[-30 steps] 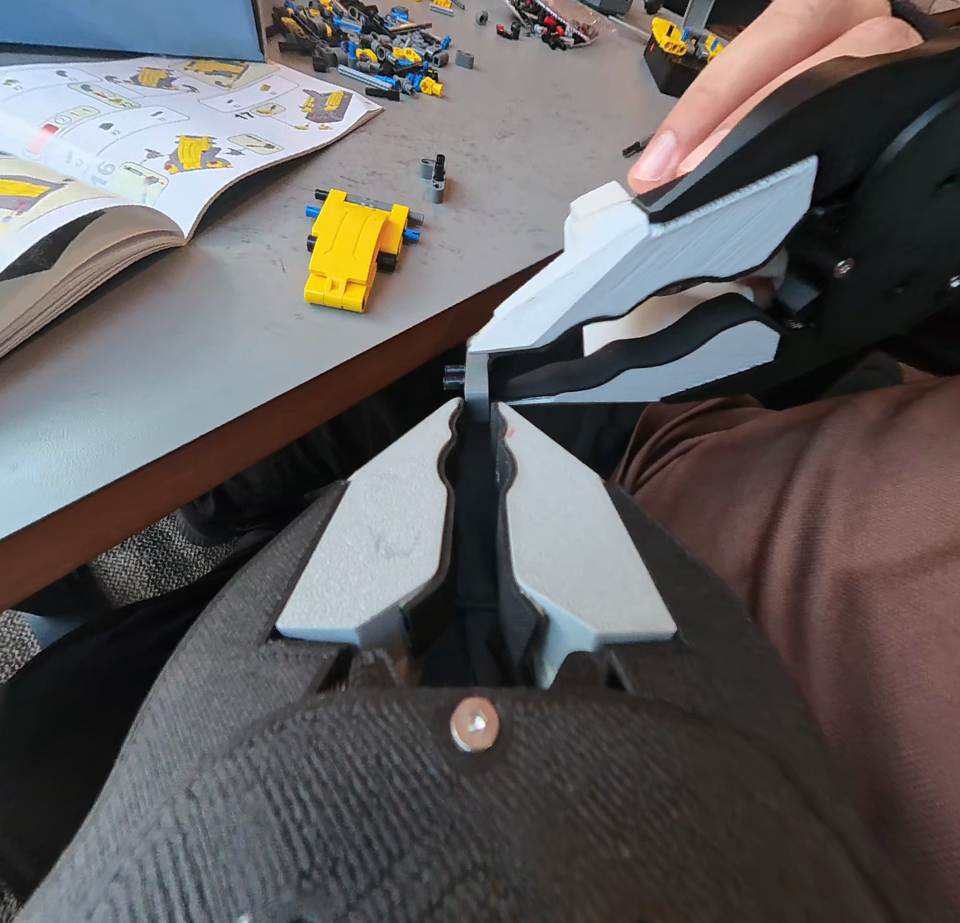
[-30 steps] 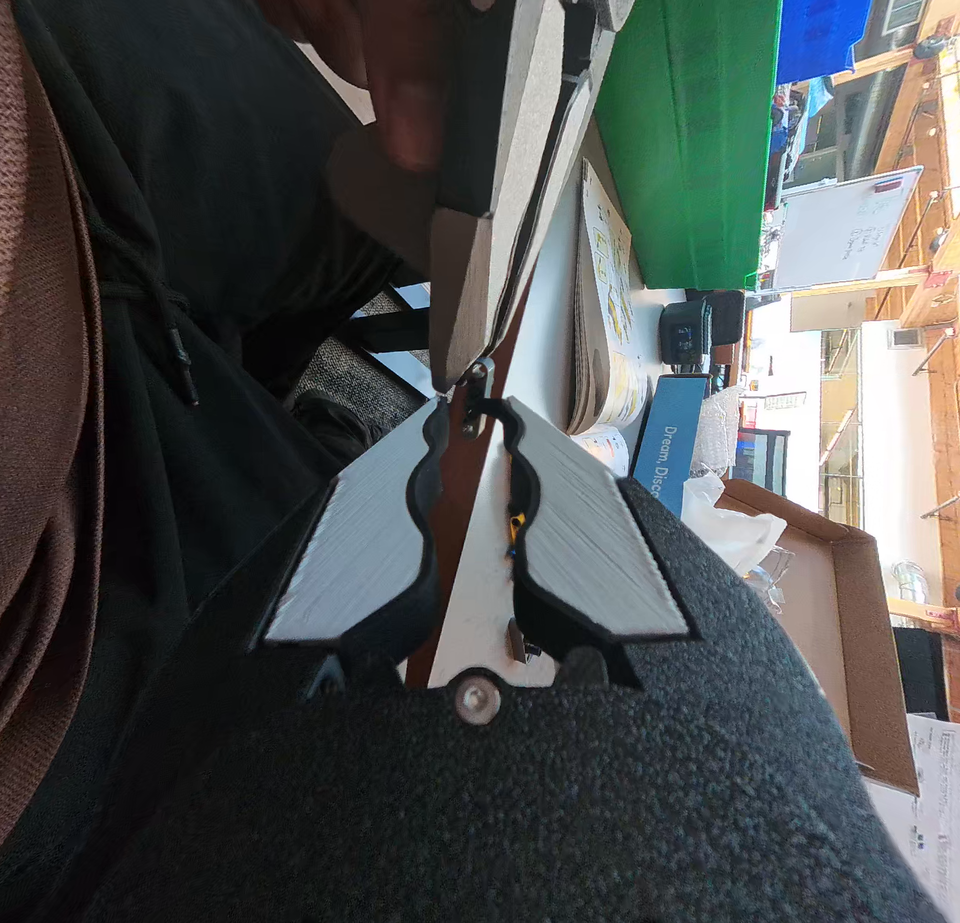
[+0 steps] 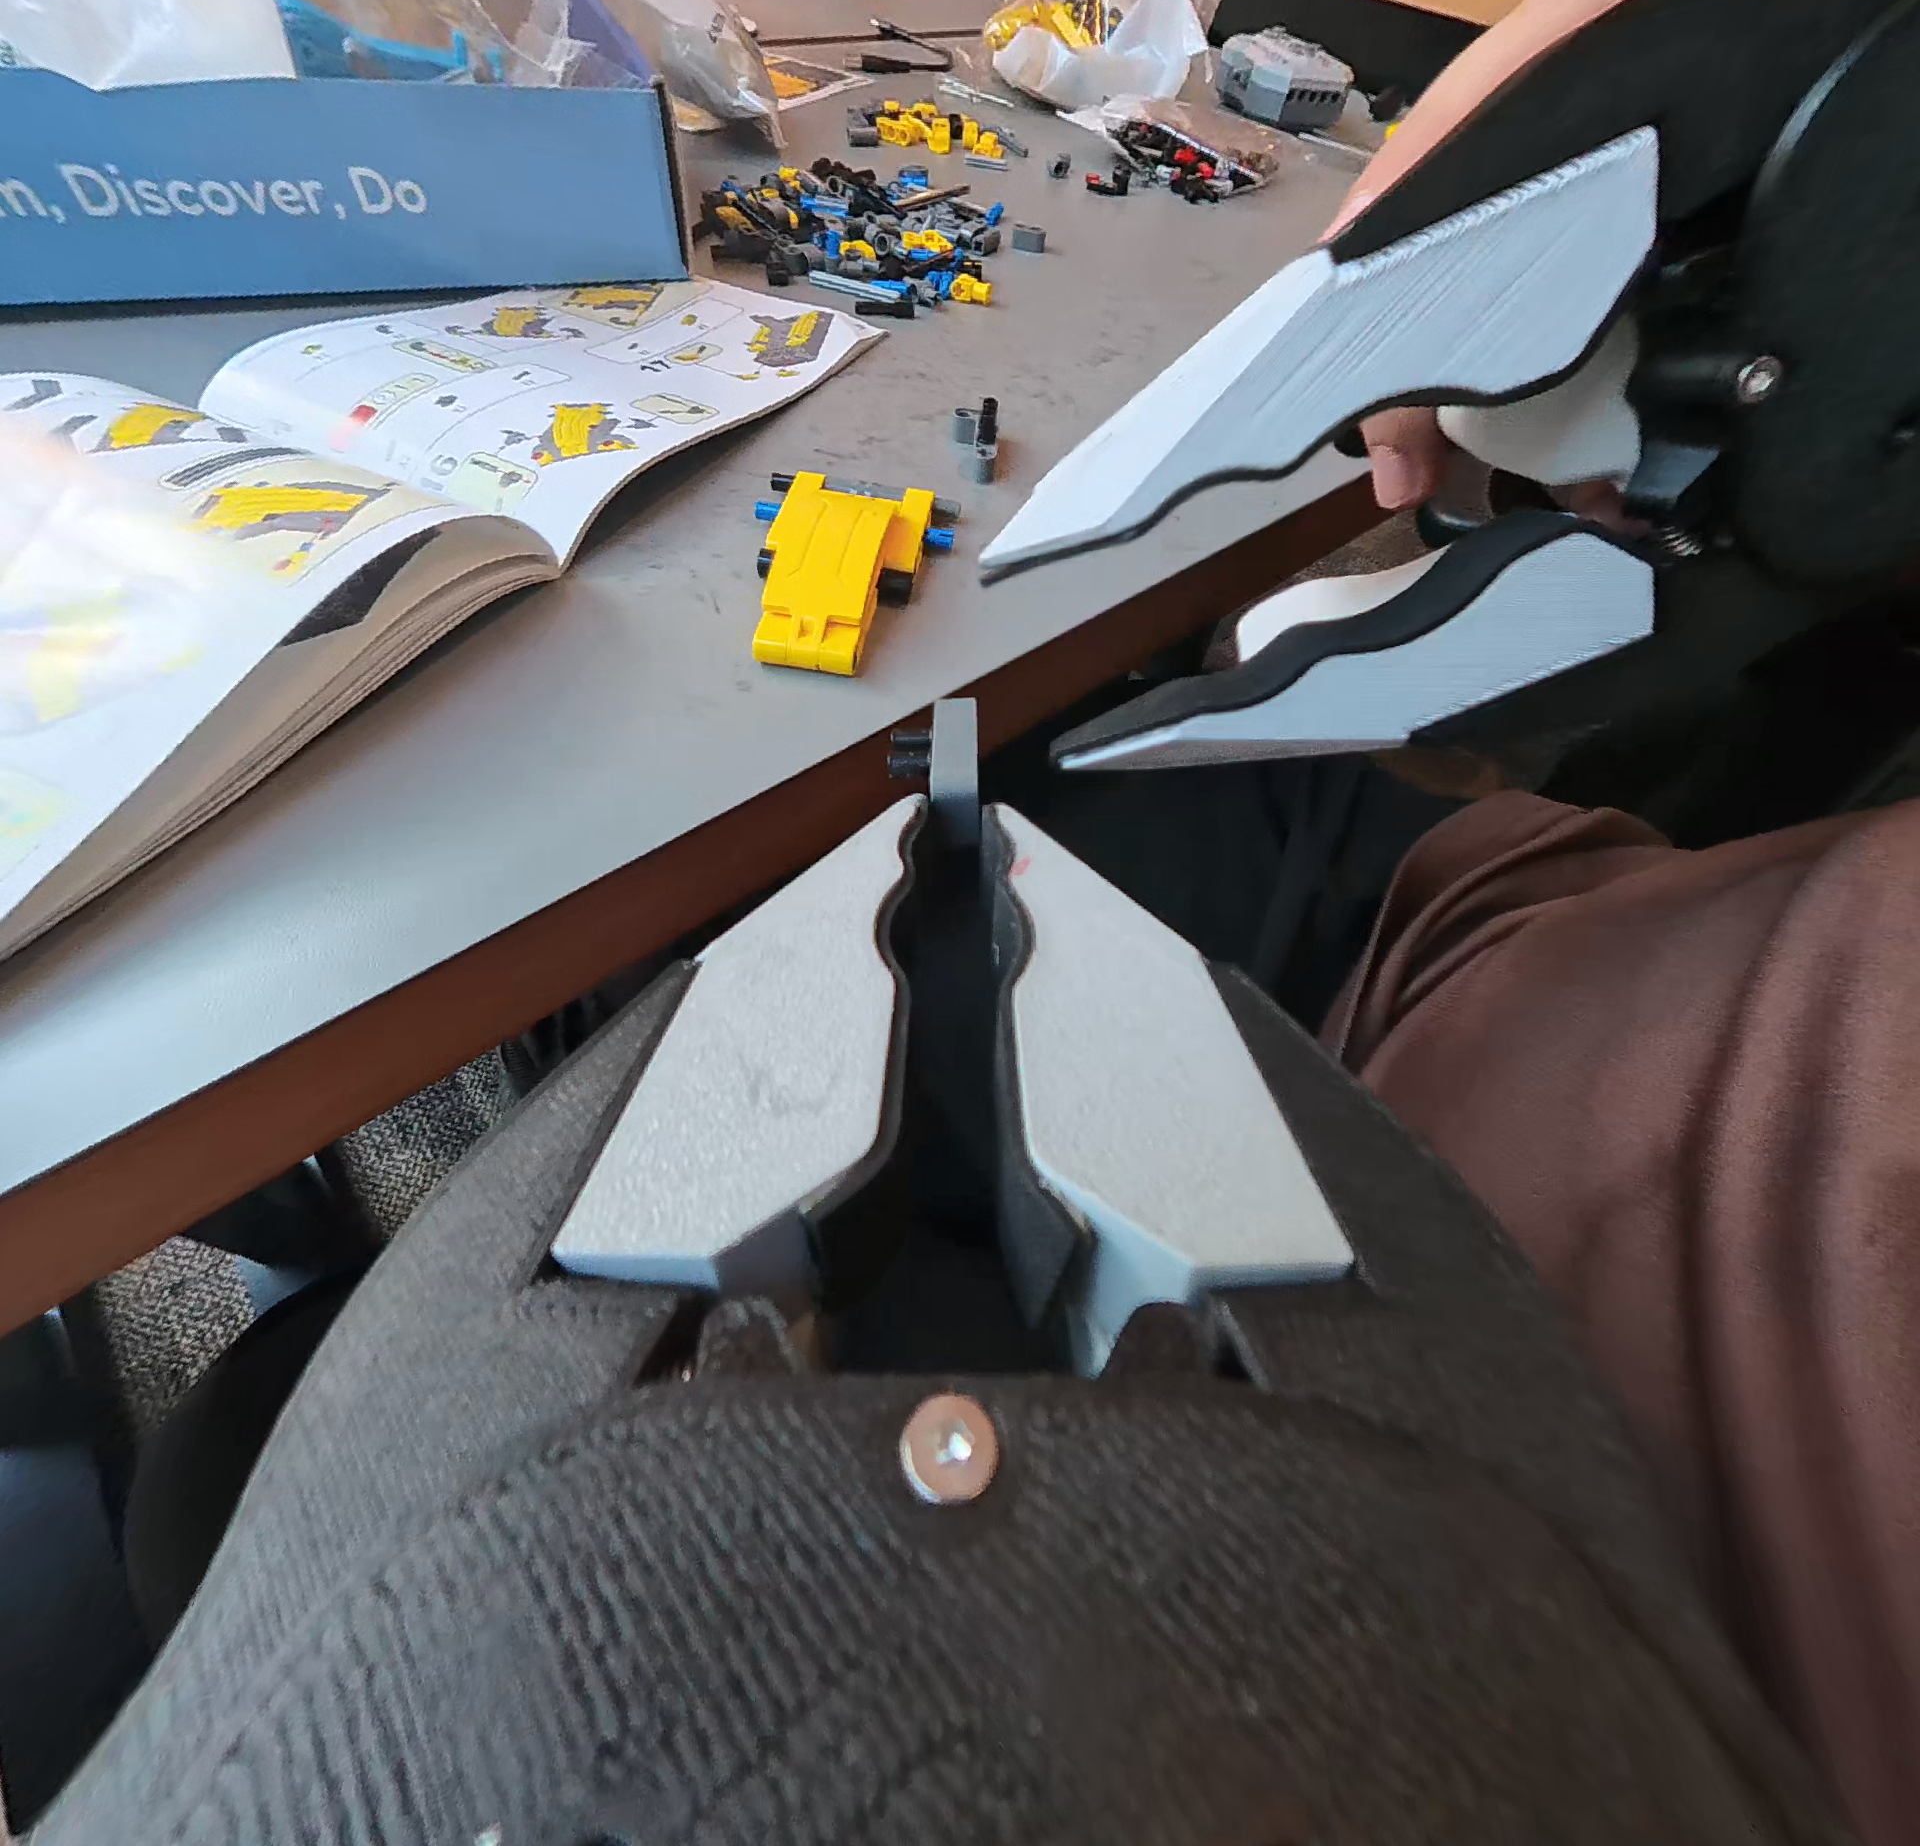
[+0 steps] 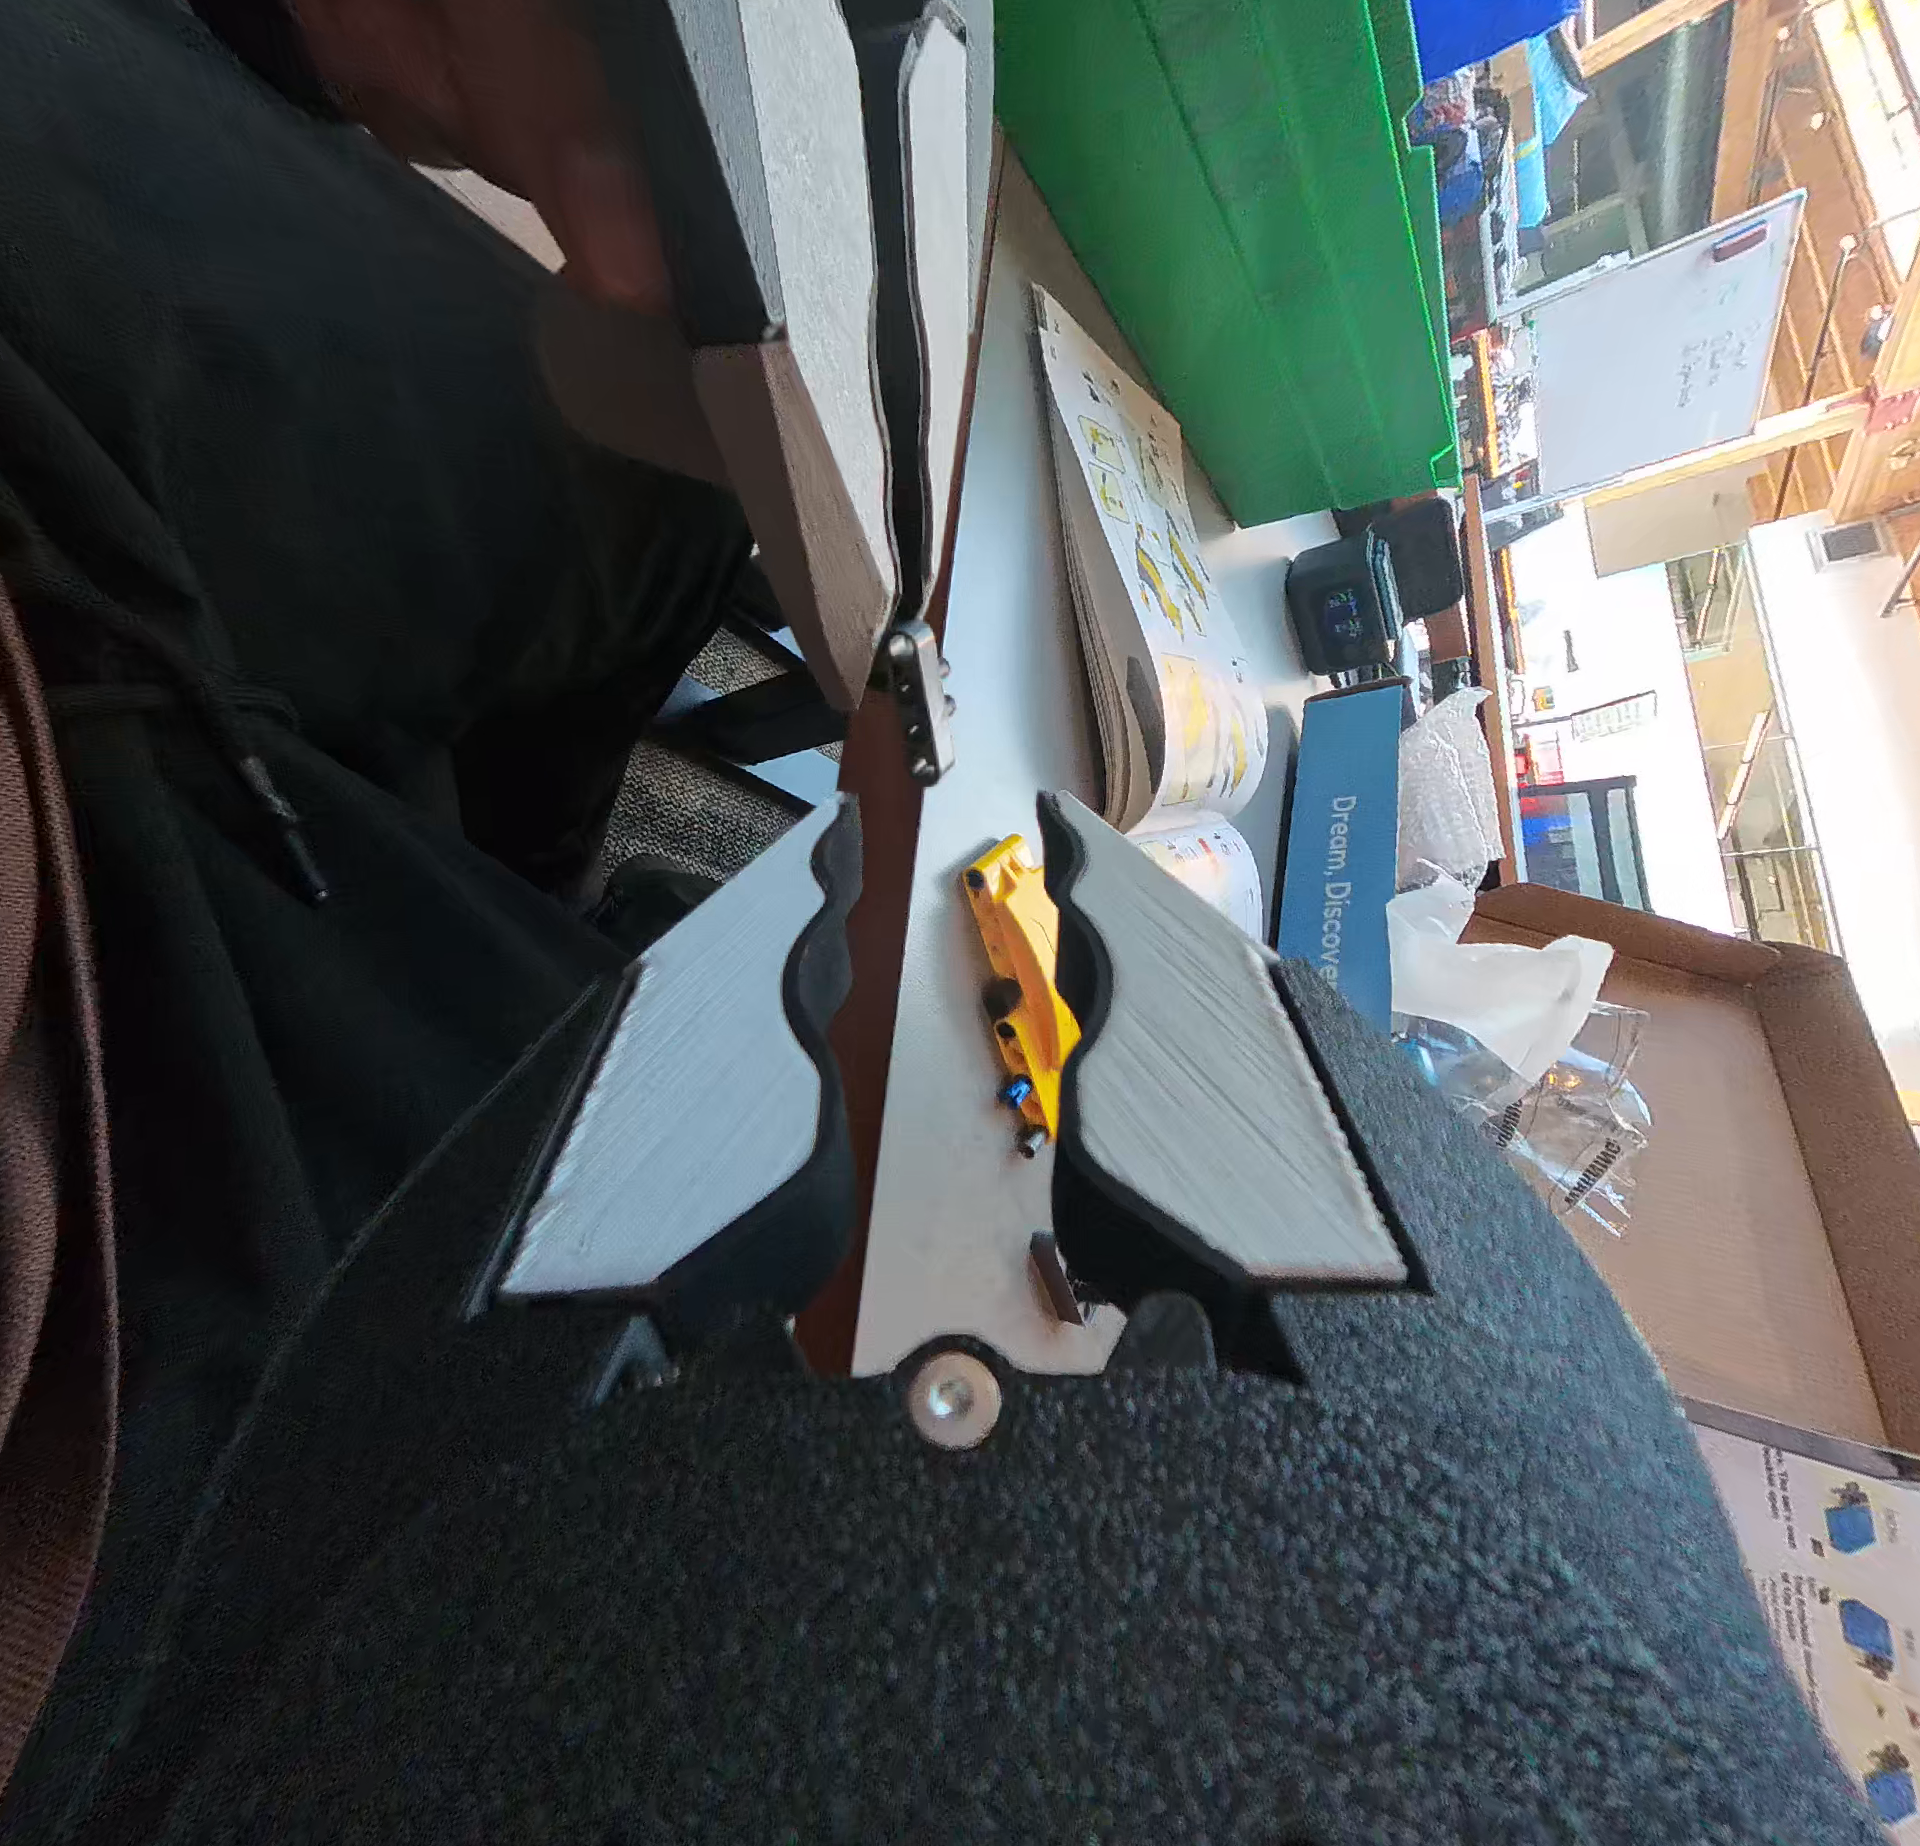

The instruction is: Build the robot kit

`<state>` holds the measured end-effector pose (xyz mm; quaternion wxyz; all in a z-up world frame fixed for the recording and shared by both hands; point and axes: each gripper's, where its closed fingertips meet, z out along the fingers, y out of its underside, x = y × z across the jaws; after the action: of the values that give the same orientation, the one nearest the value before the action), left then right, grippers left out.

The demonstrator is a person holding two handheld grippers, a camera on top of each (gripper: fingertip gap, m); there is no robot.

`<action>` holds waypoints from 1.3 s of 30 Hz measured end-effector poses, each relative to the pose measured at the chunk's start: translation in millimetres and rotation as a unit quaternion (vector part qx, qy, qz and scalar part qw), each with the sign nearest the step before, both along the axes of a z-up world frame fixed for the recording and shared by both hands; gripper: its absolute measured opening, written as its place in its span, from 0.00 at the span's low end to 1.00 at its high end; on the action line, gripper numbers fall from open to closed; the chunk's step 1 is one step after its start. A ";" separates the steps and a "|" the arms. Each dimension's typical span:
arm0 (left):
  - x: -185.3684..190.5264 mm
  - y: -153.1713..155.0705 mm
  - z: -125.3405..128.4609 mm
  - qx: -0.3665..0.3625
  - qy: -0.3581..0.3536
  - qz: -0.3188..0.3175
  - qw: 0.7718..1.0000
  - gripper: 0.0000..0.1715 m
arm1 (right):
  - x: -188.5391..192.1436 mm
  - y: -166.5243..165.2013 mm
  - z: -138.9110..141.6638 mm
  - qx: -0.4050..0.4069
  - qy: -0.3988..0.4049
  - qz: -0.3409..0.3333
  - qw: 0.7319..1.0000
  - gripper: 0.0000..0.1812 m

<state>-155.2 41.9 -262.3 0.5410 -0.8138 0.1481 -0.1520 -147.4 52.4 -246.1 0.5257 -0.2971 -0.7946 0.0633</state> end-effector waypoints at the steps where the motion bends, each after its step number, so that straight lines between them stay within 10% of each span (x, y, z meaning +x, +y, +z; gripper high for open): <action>1: -0.4 -0.4 0.3 -0.001 -0.006 -0.002 1.000 0.03 | 0.0 0.3 -0.9 0.003 -0.002 0.001 1.000 0.20; 39: 26.8 -10.3 1.0 -0.034 -0.094 -0.072 0.992 0.03 | -1.0 -16.6 -8.2 0.075 -0.006 0.047 0.996 0.04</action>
<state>-128.4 31.6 -261.3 0.5121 -0.8010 0.1495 -0.2717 -148.4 35.9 -254.3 0.5381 -0.2199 -0.8133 0.0264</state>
